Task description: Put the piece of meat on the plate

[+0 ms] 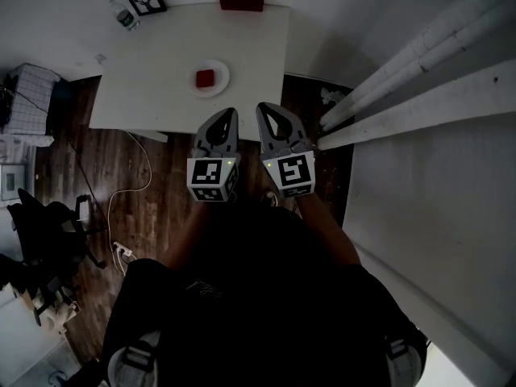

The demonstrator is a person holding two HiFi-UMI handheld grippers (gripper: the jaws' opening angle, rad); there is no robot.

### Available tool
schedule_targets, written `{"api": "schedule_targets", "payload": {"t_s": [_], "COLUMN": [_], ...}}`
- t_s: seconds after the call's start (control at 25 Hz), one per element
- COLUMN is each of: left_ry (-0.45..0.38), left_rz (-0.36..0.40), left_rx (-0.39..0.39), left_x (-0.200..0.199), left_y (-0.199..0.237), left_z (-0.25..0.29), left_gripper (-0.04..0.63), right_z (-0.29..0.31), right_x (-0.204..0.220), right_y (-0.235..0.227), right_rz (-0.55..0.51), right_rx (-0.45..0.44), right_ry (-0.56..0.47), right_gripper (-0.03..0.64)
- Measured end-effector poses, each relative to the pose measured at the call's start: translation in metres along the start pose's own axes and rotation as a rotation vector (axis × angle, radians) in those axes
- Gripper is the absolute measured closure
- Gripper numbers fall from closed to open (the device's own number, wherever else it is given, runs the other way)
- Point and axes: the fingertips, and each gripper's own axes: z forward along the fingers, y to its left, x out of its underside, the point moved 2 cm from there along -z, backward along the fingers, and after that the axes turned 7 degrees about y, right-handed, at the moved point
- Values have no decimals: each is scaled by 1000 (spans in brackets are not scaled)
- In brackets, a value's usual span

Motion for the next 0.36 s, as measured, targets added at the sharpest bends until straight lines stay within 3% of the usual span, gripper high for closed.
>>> {"api": "schedule_targets", "payload": {"t_s": [0.36], "left_ry": [37], "left_rz": [19], "left_rx": [-13], "left_x": [5], "left_y": [-2], "left_z": [6], "left_gripper": [592], "right_z": [1], "right_x": [3], "right_y": [-18], "right_rz": [31], "right_rx": [11], "right_ry": [-26], "right_gripper": [595]}}
